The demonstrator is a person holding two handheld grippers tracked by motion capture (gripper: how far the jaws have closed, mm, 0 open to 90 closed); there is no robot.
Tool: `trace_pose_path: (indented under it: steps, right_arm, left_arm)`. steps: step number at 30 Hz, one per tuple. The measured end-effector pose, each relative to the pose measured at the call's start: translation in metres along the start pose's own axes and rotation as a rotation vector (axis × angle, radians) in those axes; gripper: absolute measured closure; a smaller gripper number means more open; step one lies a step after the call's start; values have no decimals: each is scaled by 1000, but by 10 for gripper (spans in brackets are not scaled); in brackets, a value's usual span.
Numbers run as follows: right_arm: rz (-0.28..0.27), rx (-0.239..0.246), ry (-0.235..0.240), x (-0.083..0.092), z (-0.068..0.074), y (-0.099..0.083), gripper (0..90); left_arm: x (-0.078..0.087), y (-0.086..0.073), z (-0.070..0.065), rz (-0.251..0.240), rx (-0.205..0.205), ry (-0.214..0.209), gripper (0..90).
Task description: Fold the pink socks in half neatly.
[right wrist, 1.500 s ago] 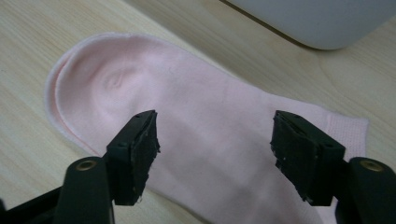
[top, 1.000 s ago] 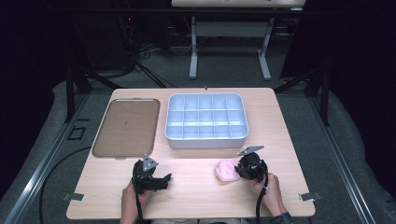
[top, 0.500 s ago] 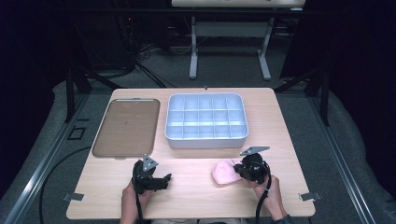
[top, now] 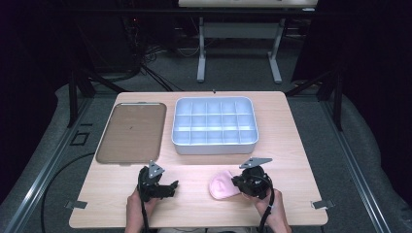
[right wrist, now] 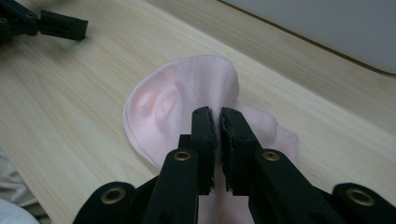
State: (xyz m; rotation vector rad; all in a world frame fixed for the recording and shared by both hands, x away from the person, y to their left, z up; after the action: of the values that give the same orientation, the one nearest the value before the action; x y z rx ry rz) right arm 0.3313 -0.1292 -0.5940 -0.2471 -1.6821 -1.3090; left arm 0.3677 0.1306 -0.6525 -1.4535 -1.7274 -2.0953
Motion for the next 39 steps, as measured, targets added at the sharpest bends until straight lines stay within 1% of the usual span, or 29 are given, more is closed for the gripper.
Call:
trace_pose_path:
  steps: [5, 6, 7, 8, 10, 11, 15, 19, 20, 21, 22, 23, 24, 26, 27, 28, 29, 30, 31, 32, 34, 36, 37, 38, 39]
  right_arm:
    - [21, 23, 18, -7, 17, 0, 838]
    - [21, 23, 18, -7, 17, 0, 838]
    - [13, 11, 21, -11, 24, 2, 838]
    - [25, 22, 21, -10, 25, 1, 838]
    - [15, 17, 17, -12, 29, 2, 837]
    - [23, 23, 13, -13, 30, 2, 836]
    - [24, 18, 12, -18, 38, 2, 833]
    - [60, 44, 14, -26, 44, -3, 824]
    - [56, 37, 5, -28, 44, -3, 823]
    - [64, 43, 11, -28, 45, -3, 821]
    - [66, 47, 3, -29, 45, -3, 814]
    - [64, 44, 7, -29, 46, -3, 806]
    - [65, 45, 14, -31, 47, -3, 790]
    - [61, 44, 9, -34, 48, -3, 746]
    - [69, 56, 5, -35, 47, -4, 714]
    - [72, 54, 13, -36, 48, -4, 667]
    - [65, 51, 20, -36, 48, -4, 640]
    - [65, 67, 17, -36, 46, -4, 625]
    - [58, 60, 26, -35, 45, -4, 595]
    - [56, 61, 22, -33, 43, -5, 554]
    - [36, 42, 40, -28, 39, -4, 503]
    - [0, 36, 41, -22, 33, -3, 453]
    - [-5, 37, 45, -19, 30, -4, 424]
    - [-20, 23, 36, -17, 26, -3, 393]
    - [-26, 22, 37, -14, 22, -4, 364]
  left_arm:
    - [0, 0, 0, 0, 0, 0, 99]
    - [0, 0, 0, 0, 0, 0, 100]
    - [0, 0, 0, 0, 0, 0, 100]
    - [0, 0, 0, 1, 0, 0, 100]
    - [0, 0, 0, 1, -1, 0, 100]
    - [0, 0, 0, 1, -1, 0, 100]
    - [0, 0, 0, 1, 1, -1, 100]
    - [0, 0, 0, 1, -1, -1, 100]
    - [0, 0, 0, 1, 0, -1, 100]
    - [0, 0, 0, 1, 0, -1, 99]
    - [0, 0, 0, 1, 0, -1, 100]
    - [0, 0, 0, 1, -1, -1, 100]
    - [0, 0, 0, 0, 0, -1, 100]
    - [0, 0, 0, 0, 0, -1, 99]
    - [0, 0, 0, 0, 0, -1, 100]
    - [0, 0, 0, 0, 0, -1, 100]
    - [0, 0, 0, 0, 0, -1, 100]
    - [0, 0, 0, 0, 2, -1, 99]
    - [0, 0, 0, 0, 2, -1, 99]
    - [0, 0, 0, 0, 2, -1, 99]
    - [0, 0, 0, 1, 3, -2, 99]
    - [0, 0, 0, 2, 2, -3, 98]
    - [0, 0, 0, 2, 2, -3, 98]
    - [0, 0, 0, 2, 3, -3, 97]
    - [0, 0, 0, 5, 3, -5, 97]
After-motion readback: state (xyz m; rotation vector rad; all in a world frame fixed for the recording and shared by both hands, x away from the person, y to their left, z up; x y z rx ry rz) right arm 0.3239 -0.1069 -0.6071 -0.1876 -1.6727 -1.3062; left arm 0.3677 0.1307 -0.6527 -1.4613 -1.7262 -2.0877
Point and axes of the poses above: each handheld gripper's, and its own axes: x roughly backward along the jaws, y roughly out of its top, z roughly to its left, the point moved 9 cm from there along -x, roughly forward along the jaws, and after that the axes turned 7 degrees about -y, right-handed, at the moved point
